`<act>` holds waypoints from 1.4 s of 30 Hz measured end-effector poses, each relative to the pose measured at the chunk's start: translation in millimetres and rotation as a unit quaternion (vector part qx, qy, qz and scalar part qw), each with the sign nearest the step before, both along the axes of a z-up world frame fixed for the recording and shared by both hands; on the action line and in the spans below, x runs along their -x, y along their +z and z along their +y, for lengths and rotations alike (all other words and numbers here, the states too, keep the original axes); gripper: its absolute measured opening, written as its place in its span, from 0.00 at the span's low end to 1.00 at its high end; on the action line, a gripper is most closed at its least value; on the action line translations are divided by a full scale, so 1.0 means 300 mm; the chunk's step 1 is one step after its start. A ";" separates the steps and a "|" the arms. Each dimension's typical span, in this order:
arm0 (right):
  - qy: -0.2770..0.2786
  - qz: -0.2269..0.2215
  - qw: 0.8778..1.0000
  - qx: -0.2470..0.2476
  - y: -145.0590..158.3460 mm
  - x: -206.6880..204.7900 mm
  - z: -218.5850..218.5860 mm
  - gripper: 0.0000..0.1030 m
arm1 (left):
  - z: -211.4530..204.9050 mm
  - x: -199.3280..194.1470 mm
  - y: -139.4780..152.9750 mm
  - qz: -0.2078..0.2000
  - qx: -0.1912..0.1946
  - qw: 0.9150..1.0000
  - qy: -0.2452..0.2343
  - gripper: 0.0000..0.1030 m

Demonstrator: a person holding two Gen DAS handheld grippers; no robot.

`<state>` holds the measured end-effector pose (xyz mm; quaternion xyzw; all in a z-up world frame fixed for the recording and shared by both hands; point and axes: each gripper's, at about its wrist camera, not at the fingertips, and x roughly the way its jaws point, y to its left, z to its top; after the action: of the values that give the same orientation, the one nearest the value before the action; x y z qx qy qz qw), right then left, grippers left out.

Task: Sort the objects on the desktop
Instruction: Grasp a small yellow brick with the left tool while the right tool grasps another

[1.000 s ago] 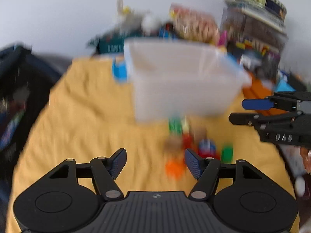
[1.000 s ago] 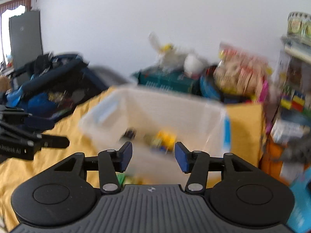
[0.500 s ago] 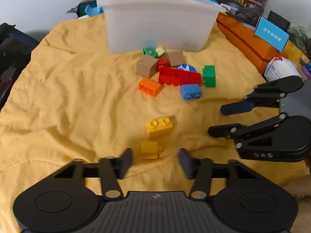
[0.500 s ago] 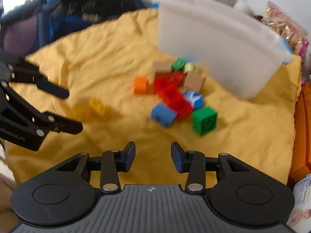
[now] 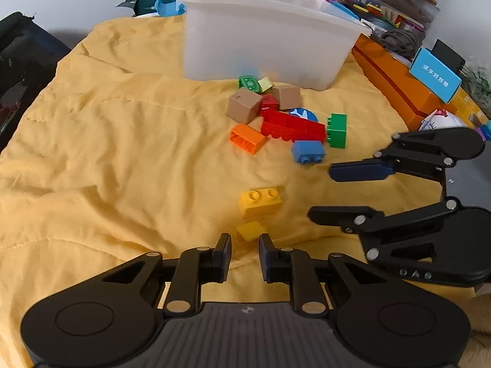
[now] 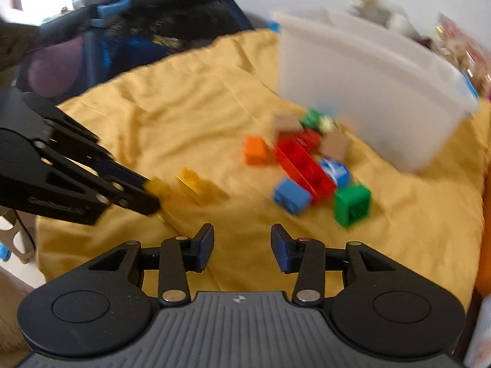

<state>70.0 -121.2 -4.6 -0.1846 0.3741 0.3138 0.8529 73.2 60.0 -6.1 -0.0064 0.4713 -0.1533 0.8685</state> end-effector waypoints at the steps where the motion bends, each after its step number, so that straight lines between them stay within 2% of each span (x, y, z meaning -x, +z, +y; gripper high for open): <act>1: 0.010 -0.007 1.000 0.008 -0.002 -0.001 0.018 0.44 | 0.004 0.002 0.005 -0.003 -0.003 1.000 0.003 0.21; 7: 0.106 -0.040 0.993 0.035 -0.024 -0.016 0.114 0.42 | 0.050 0.034 0.014 0.002 0.003 1.000 0.026 0.21; 10: 0.124 -0.043 0.990 0.043 -0.052 -0.042 0.157 0.34 | 0.037 0.048 0.025 -0.009 -0.001 1.000 0.013 0.22; 11: 0.127 -0.035 0.990 0.044 -0.060 -0.051 0.163 0.24 | 0.027 0.050 0.027 -0.011 -0.004 1.000 0.008 0.22; 15: 0.108 -0.013 0.993 0.040 -0.052 -0.044 0.142 0.19 | -0.042 0.054 0.028 -0.024 -0.023 0.999 -0.021 0.22; 19: 0.047 -0.005 0.998 0.041 -0.019 -0.025 0.057 0.18 | -0.111 0.047 0.024 -0.040 -0.058 0.997 -0.042 0.22; 25: -0.035 0.044 0.998 0.020 -0.040 -0.036 -0.068 0.18 | -0.135 0.016 -0.003 -0.040 -0.097 0.994 -0.031 0.23; 30: -0.029 0.033 0.999 0.009 -0.020 -0.012 -0.070 0.19 | -0.099 0.017 -0.037 -0.022 -0.091 0.995 -0.030 0.26; 33: -0.023 0.032 0.999 0.007 -0.017 -0.014 -0.049 0.19 | -0.092 0.031 -0.046 -0.037 -0.093 0.994 -0.037 0.27; 38: 0.008 0.024 1.000 0.007 -0.018 -0.016 0.005 0.20 | -0.069 0.025 -0.050 -0.038 -0.075 0.996 -0.020 0.28; 40: 0.022 0.015 1.000 0.005 -0.018 -0.027 0.035 0.20 | -0.068 0.025 -0.048 -0.040 -0.073 0.996 -0.019 0.25; 42: 0.031 0.009 0.999 0.003 -0.023 -0.042 0.065 0.27 | -0.064 0.028 -0.049 -0.039 -0.069 0.997 -0.018 0.22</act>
<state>82.8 -101.6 -11.4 -0.1960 0.3765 0.3405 0.8390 64.8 41.0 -20.9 0.0677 0.4462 -0.1360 0.8819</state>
